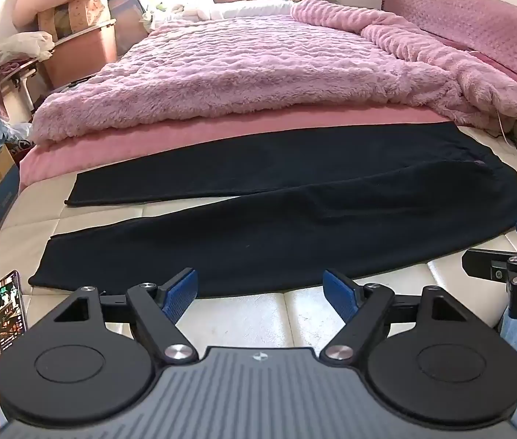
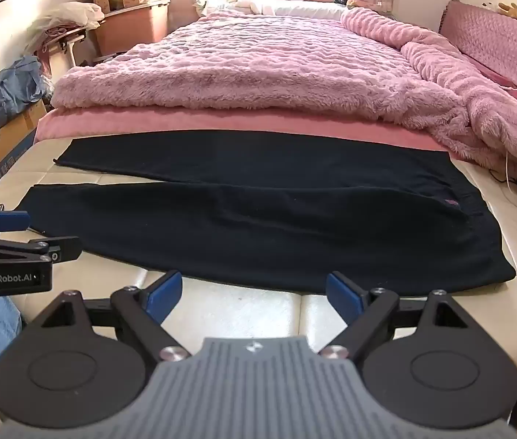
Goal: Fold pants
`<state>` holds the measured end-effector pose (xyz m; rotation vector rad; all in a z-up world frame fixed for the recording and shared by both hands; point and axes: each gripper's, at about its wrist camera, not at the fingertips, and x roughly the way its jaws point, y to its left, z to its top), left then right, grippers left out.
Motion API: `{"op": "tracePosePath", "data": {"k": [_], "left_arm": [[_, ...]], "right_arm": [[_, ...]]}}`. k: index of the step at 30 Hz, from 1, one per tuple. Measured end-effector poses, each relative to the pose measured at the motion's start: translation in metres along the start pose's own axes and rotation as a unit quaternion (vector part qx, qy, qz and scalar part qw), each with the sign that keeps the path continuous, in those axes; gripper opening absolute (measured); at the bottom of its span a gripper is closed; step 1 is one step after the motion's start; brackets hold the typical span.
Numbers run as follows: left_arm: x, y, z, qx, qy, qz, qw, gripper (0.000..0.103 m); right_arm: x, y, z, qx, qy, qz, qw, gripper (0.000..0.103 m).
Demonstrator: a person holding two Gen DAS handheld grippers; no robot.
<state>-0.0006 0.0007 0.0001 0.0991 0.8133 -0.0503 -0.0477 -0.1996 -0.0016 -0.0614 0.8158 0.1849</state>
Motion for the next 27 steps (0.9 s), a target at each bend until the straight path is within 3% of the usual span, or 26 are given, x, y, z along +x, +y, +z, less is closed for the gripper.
{"op": "tracePosePath", "data": {"k": [27], "left_arm": [[-0.0014,0.0031,-0.0025,0.002,0.006,0.005,1.0000,0.091]], "right_arm": [[-0.0025,0.0032,-0.0023,-0.003,-0.004,0.002,1.000,0.082]]}}
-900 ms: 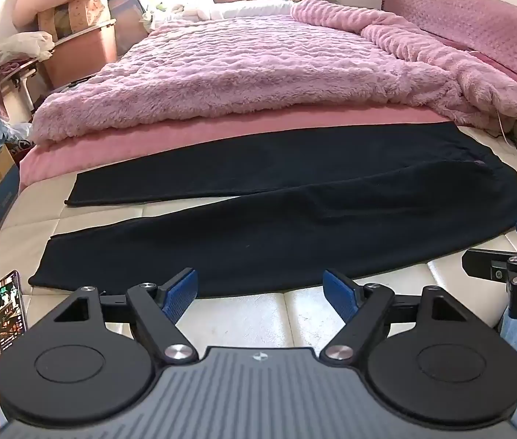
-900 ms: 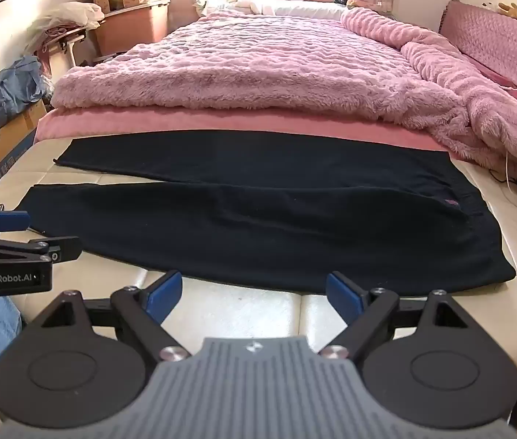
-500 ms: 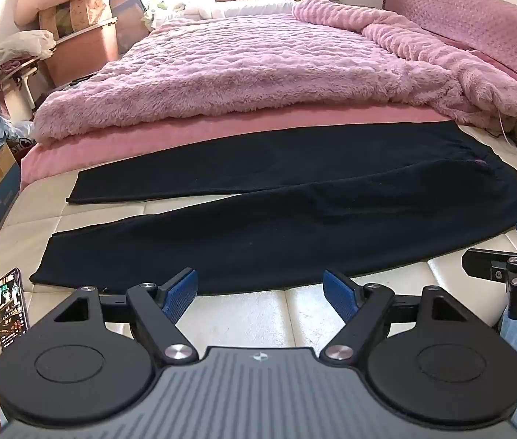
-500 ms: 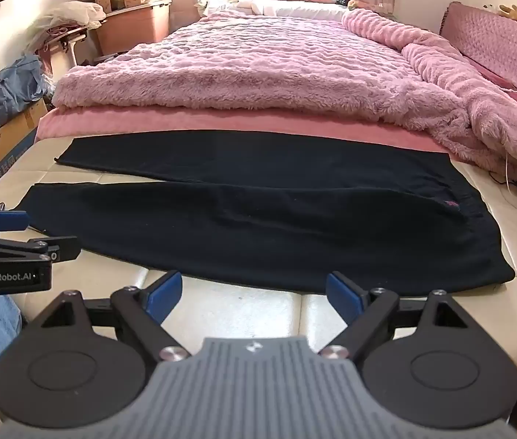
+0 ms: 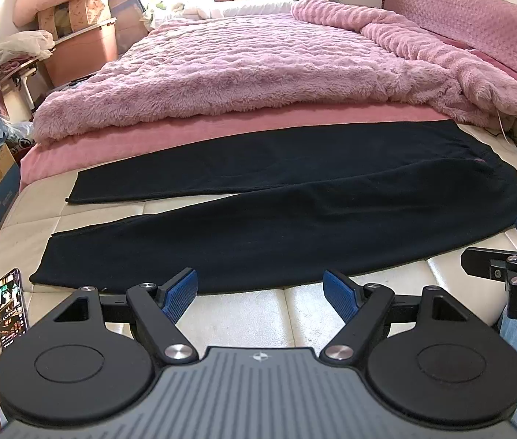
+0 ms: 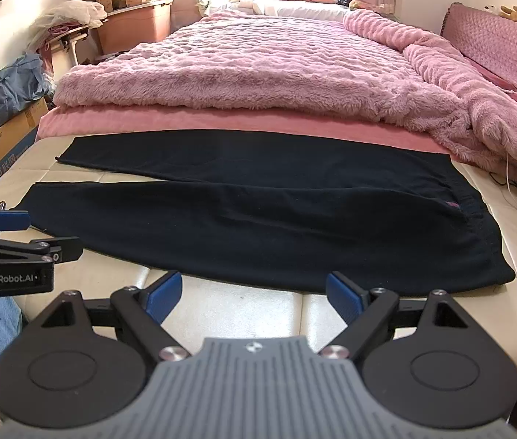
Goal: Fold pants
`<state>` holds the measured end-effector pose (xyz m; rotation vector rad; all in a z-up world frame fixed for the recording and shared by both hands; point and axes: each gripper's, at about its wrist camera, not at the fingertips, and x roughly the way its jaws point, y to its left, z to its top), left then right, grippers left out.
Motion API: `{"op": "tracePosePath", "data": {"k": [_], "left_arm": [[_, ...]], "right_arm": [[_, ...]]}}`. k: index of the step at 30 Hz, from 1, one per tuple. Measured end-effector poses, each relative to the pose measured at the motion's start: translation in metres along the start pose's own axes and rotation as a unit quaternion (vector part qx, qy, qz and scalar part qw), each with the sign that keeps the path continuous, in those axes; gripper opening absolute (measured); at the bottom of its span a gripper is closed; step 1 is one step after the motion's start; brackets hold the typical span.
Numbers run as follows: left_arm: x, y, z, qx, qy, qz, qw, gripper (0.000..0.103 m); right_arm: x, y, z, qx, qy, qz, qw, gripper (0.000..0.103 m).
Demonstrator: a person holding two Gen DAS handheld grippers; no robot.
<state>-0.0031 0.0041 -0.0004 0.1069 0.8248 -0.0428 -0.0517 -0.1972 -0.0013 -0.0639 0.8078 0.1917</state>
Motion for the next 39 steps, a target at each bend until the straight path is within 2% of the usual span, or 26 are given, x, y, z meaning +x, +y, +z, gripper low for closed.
{"op": "tracePosePath", "data": {"k": [39], "left_arm": [[0.0016,-0.0075,-0.0020,0.002,0.003,-0.001,1.0000,0.091]], "right_arm": [[-0.0004,-0.0003,0.0003,0.000,0.000,0.000,1.000,0.082]]}}
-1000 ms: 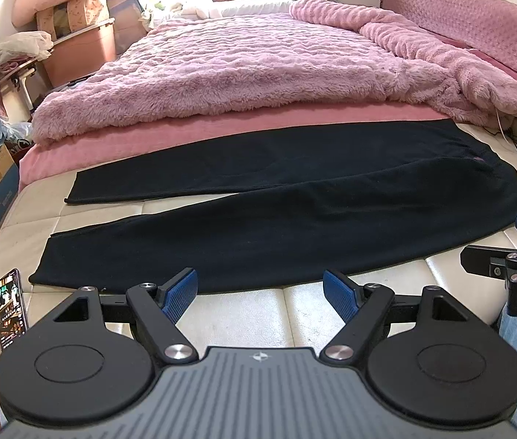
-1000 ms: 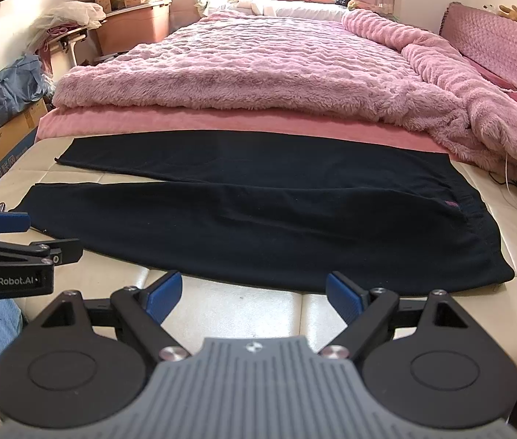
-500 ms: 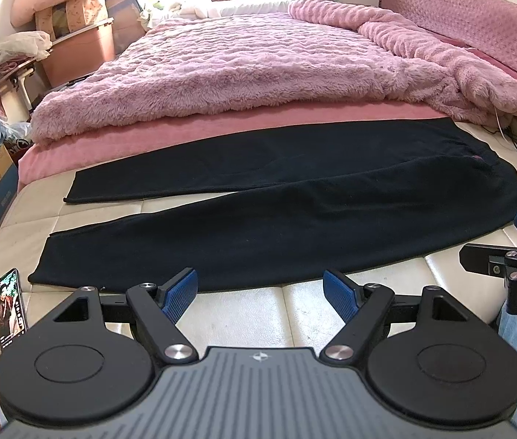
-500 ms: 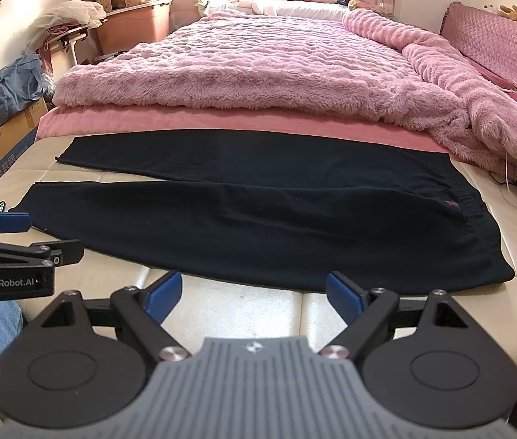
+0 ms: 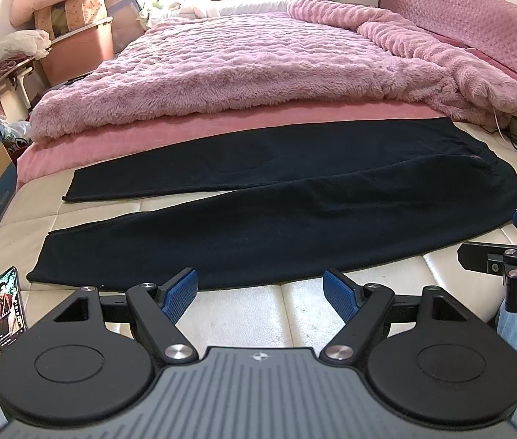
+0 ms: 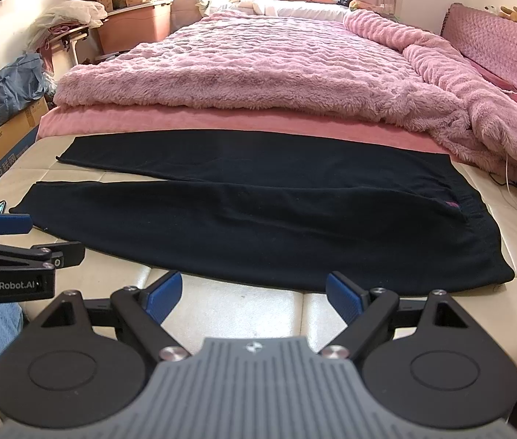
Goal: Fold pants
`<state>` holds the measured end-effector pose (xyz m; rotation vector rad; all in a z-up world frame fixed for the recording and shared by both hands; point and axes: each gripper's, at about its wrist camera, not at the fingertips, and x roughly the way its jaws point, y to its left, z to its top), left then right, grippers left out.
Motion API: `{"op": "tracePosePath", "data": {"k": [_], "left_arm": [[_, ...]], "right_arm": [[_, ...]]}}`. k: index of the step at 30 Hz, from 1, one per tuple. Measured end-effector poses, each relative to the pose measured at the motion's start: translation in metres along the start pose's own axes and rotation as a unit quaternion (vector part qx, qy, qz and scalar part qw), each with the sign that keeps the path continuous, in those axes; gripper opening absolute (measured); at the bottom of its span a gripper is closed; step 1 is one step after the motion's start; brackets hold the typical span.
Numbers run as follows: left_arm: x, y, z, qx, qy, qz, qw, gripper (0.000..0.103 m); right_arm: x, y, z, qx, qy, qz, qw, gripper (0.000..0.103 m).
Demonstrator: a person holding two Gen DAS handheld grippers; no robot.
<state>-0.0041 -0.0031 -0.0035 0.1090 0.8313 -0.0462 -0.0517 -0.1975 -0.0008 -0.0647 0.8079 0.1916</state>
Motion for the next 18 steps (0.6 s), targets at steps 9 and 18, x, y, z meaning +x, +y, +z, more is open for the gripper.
{"op": "tracePosePath", "data": {"k": [9,18], "left_arm": [[-0.0001,0.0002,0.0002,0.000,0.000,-0.001,1.0000,0.091],[-0.0004,-0.0004,-0.0004,-0.001,0.000,-0.003,1.0000,0.091]], "right_arm": [[-0.0006,0.0011,0.0006,-0.003,0.001,0.000,1.000,0.082],[0.0001,0.0011,0.0021,-0.005,0.004,0.002,1.000,0.082]]}}
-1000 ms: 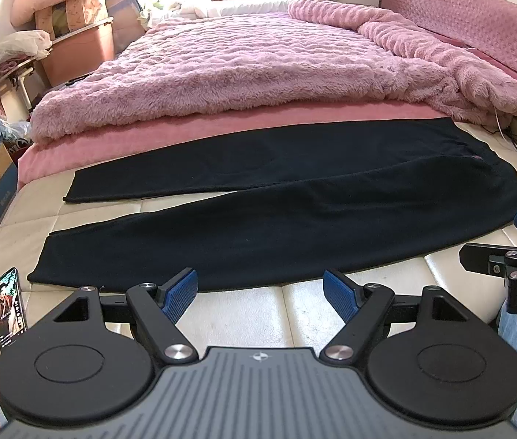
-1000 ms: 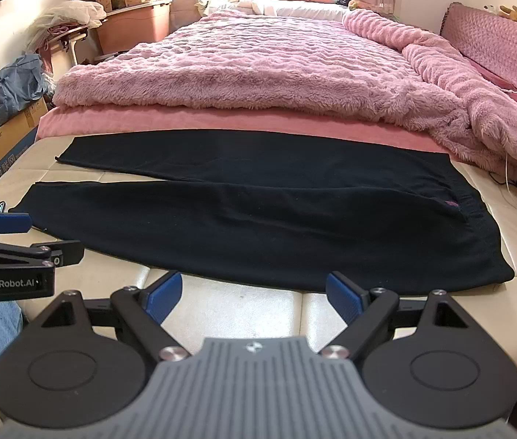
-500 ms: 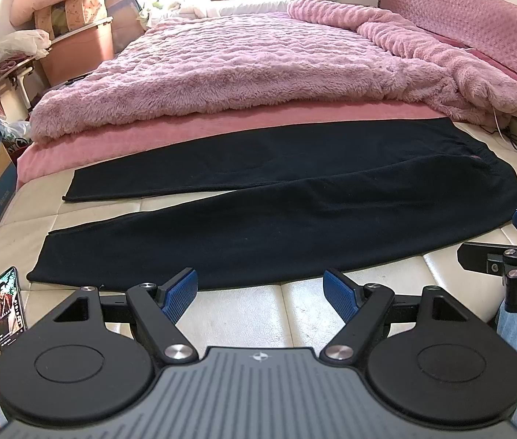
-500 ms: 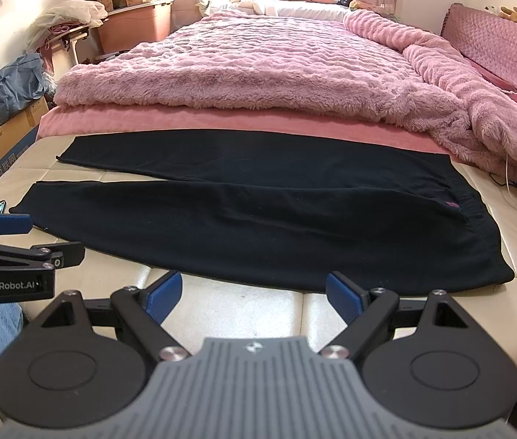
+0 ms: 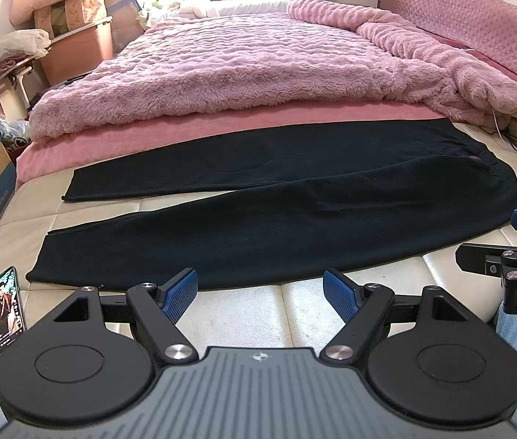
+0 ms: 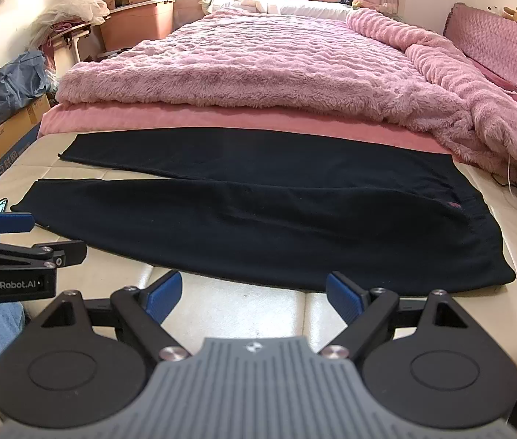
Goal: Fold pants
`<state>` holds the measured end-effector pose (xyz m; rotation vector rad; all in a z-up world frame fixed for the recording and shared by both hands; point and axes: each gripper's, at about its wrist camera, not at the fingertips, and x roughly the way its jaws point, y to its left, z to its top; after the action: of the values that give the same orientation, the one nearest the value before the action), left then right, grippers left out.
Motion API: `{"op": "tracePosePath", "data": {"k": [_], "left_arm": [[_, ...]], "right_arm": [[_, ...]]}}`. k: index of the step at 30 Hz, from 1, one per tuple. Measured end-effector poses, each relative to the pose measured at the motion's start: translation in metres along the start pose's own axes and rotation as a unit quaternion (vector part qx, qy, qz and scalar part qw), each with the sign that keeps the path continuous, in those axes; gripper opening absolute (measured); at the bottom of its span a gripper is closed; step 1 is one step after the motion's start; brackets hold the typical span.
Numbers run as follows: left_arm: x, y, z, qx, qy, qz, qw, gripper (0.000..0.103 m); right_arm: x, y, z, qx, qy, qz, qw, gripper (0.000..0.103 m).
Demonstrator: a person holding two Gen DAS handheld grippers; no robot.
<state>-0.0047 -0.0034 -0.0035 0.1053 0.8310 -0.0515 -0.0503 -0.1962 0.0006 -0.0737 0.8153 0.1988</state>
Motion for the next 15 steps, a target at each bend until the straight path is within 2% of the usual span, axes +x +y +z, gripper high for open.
{"op": "tracePosePath", "data": {"k": [15], "left_arm": [[0.0039,0.0024,-0.0004,0.001,0.007,-0.006,1.0000,0.090]], "right_arm": [[0.0041,-0.0017,0.0010,0.003,0.006,0.002,1.000,0.082]]}}
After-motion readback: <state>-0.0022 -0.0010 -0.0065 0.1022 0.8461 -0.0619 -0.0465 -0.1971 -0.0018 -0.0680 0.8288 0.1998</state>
